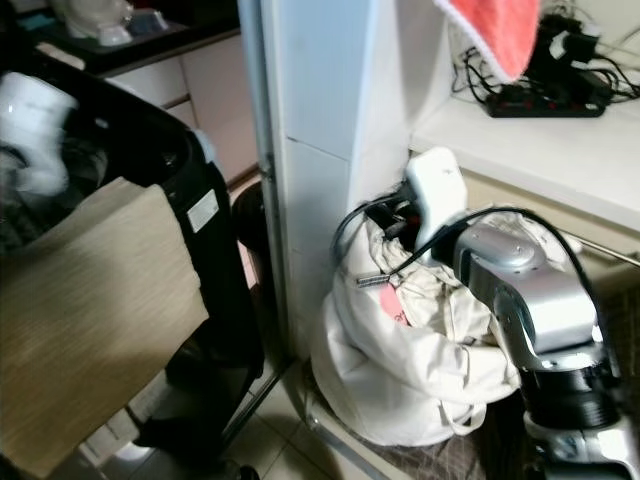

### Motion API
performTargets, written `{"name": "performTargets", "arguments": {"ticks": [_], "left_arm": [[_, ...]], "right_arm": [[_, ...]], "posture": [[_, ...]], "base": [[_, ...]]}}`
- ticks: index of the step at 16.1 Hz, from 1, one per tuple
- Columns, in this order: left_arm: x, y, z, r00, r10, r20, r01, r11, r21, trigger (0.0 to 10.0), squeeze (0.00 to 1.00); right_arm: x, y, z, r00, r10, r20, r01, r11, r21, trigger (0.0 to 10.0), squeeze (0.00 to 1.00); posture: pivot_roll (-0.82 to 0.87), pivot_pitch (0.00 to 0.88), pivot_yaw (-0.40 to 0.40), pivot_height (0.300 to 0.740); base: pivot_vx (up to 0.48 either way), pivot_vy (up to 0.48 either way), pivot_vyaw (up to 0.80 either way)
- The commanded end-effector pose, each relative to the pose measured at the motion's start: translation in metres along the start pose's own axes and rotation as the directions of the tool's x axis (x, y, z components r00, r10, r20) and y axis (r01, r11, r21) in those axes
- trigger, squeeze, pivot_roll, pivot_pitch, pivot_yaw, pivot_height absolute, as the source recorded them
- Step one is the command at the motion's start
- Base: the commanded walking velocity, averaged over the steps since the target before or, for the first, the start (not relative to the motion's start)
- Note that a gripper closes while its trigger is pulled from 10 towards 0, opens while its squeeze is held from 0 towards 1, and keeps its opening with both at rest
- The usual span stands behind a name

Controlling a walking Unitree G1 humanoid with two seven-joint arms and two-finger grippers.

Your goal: Clothes washing

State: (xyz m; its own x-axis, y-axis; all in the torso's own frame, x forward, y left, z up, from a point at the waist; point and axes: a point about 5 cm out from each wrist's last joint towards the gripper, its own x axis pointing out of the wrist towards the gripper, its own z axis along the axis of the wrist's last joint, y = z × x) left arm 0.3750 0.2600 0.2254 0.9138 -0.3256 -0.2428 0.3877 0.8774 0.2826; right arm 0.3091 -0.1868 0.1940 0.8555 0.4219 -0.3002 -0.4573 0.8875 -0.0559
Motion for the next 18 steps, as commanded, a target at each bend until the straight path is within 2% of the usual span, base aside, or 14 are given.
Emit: {"name": "performTargets", "arguments": {"ticks": [1,2,3,4,5,6,7,10,11,13,14,15,16,18], "left_arm": [[-0.003,0.000,0.005,0.999,-0.033,0.021,0.033,0.999,-0.010,10.0,0.00],[0.002,-0.029,0.004,0.984,-0.165,0.058,0.168,0.985,-0.033,10.0,0.00],[0.003,-0.060,0.001,0.945,-0.311,0.096,0.316,0.948,-0.034,10.0,0.00],[0.003,-0.060,0.001,0.945,-0.311,0.096,0.316,0.948,-0.034,10.0,0.00],[0.002,-0.119,-0.006,0.881,-0.449,0.146,0.455,0.890,-0.008,10.0,0.00],[0.000,-0.135,-0.011,0.874,-0.462,0.150,0.468,0.884,-0.002,10.0,0.00],[-0.001,-0.143,-0.013,0.870,-0.468,0.156,0.475,0.880,-0.012,10.0,0.00],[-0.009,-0.146,-0.011,0.891,-0.412,0.191,0.419,0.908,0.006,10.0,0.00],[-0.017,-0.149,-0.011,0.880,-0.440,0.181,0.440,0.897,0.044,10.0,0.00],[-0.025,-0.155,-0.010,0.861,-0.479,0.172,0.479,0.877,0.041,10.0,0.00],[-0.033,-0.160,-0.011,0.827,-0.539,0.158,0.541,0.840,0.033,10.0,0.00],[-0.036,-0.163,-0.011,0.816,-0.557,0.154,0.560,0.828,0.029,10.0,0.00],[-0.039,-0.170,-0.011,0.799,-0.583,0.145,0.585,0.810,0.039,10.0,0.00],[-0.040,-0.174,-0.010,0.782,-0.605,0.149,0.608,0.794,0.029,10.0,0.00]], "right_arm": [[-0.002,-0.009,-0.001,0.998,-0.059,-0.005,0.060,0.998,0.017,10.0,1.00],[0.001,-0.019,-0.013,0.991,-0.128,-0.038,0.129,0.991,0.046,10.0,1.00],[0.004,-0.029,-0.025,0.978,-0.195,-0.076,0.198,0.979,0.040,10.0,1.00],[0.004,-0.029,-0.025,0.978,-0.195,-0.076,0.198,0.979,0.040,10.0,1.00],[0.013,-0.050,-0.048,0.940,-0.314,-0.132,0.325,0.943,0.067,10.0,1.00],[0.019,-0.062,-0.057,0.913,-0.376,-0.160,0.389,0.919,0.060,10.0,1.00],[0.022,-0.071,-0.063,0.889,-0.421,-0.180,0.438,0.896,0.067,10.0,1.00],[0.028,-0.088,-0.076,0.839,-0.495,-0.224,0.521,0.851,0.070,10.0,1.00],[0.029,-0.088,-0.086,0.818,-0.505,-0.275,0.535,0.843,0.046,10.0,1.00],[0.028,-0.088,-0.095,0.791,-0.519,-0.324,0.550,0.835,0.005,10.0,1.00],[0.029,-0.088,-0.100,0.780,-0.522,-0.344,0.560,0.828,0.012,10.0,1.00],[0.029,-0.087,-0.104,0.771,-0.523,-0.365,0.558,0.830,-0.011,10.0,1.00],[0.026,-0.090,-0.107,0.737,-0.550,-0.392,0.587,0.809,-0.031,10.0,1.00],[0.024,-0.092,-0.108,0.713,-0.567,-0.413,0.621,0.784,-0.005,10.0,1.00]], "posture": [[-0.09,0.000,0.063,0.740],[-0.09,0.000,0.066,0.740],[-0.09,0.000,0.066,0.740],[-0.09,0.000,0.066,0.740],[-0.09,0.000,0.059,0.740],[-0.08,0.021,0.059,0.740],[-0.08,0.021,0.059,0.740],[-0.04,0.078,0.068,0.740],[-0.01,0.100,0.074,0.740],[0.00,0.105,0.072,0.740],[0.01,0.115,0.075,0.740],[0.01,0.114,0.077,0.740],[0.01,0.120,0.073,0.740],[0.01,0.120,0.073,0.740]], "base": [[0.000,0.000,0.00],[0.000,0.000,0.00],[0.000,0.000,0.00],[0.000,0.000,0.00],[0.000,0.000,0.00],[0.000,0.000,0.00],[0.000,0.000,0.00],[0.000,0.000,0.00],[0.000,0.000,0.00],[0.000,0.000,0.00],[0.000,0.000,0.00],[0.000,0.000,0.00],[0.000,0.000,0.00],[0.000,0.000,0.00]]}}
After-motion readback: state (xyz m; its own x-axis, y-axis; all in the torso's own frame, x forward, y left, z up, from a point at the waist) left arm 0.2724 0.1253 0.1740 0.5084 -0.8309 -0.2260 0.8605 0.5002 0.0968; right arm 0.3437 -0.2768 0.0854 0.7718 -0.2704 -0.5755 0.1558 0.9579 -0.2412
